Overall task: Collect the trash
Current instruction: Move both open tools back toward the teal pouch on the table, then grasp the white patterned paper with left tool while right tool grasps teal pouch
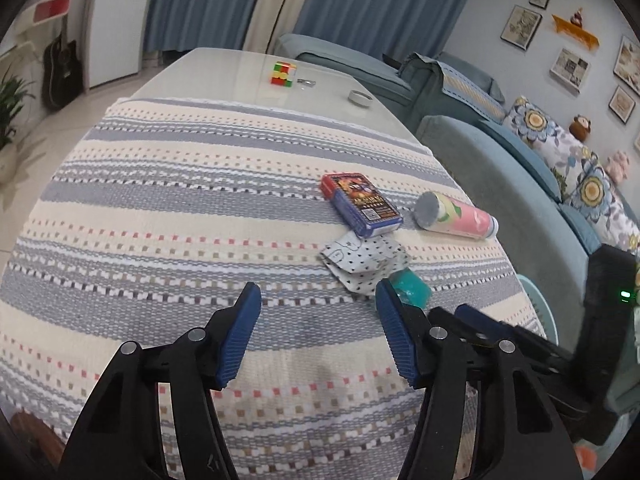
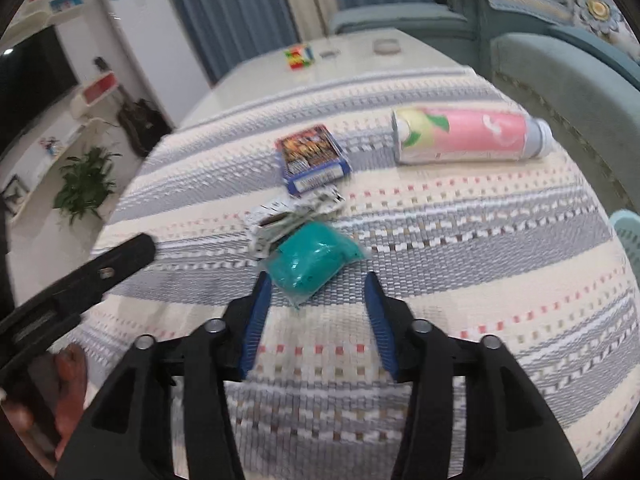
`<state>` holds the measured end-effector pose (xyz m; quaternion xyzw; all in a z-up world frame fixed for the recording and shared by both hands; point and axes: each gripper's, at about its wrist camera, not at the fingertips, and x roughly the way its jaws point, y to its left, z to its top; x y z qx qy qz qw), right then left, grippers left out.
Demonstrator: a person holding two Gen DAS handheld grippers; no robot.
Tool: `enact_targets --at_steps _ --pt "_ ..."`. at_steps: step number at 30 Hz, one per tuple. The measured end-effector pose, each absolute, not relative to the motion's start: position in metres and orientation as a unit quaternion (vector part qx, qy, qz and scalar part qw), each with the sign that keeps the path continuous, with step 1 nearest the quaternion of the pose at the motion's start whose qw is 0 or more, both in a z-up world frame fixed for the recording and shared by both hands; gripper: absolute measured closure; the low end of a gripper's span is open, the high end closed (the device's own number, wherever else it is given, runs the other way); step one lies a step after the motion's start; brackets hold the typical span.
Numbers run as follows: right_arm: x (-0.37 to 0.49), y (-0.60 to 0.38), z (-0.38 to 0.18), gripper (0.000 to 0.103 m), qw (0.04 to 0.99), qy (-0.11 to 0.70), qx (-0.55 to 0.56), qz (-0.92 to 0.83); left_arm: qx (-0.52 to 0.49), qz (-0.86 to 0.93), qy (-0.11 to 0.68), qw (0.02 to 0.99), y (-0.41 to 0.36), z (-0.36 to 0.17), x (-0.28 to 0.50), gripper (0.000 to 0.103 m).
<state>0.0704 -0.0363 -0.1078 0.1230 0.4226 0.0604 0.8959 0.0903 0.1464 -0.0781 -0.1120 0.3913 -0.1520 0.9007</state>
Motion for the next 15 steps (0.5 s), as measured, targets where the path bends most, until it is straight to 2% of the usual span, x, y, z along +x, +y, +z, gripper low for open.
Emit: enact_targets --at_steps 5,11,13,15 --pt "0.089 -0.035 -0.121 0.051 0.874 0.446 0.181 0.059 -0.112 -0.155 0.394 0.899 0.149 -0.084 0.098 0.046" --pt "0.103 -0.021 -0.123 0.051 0.879 0.456 0.135 0.04 -0.107 -0.166 0.407 0.892 0.14 -0.091 0.116 0.046" --pt "0.103 -0.022 -0.123 0.071 0.882 0.458 0.106 0.035 -0.098 -0.18 0.416 0.886 0.132 -0.094 0.122 0.046" --pt "0.1 -0.031 -0.123 0.077 0.883 0.457 0.098 0.043 -0.08 -0.191 0.423 0.882 0.121 -0.098 0.128 0.046"
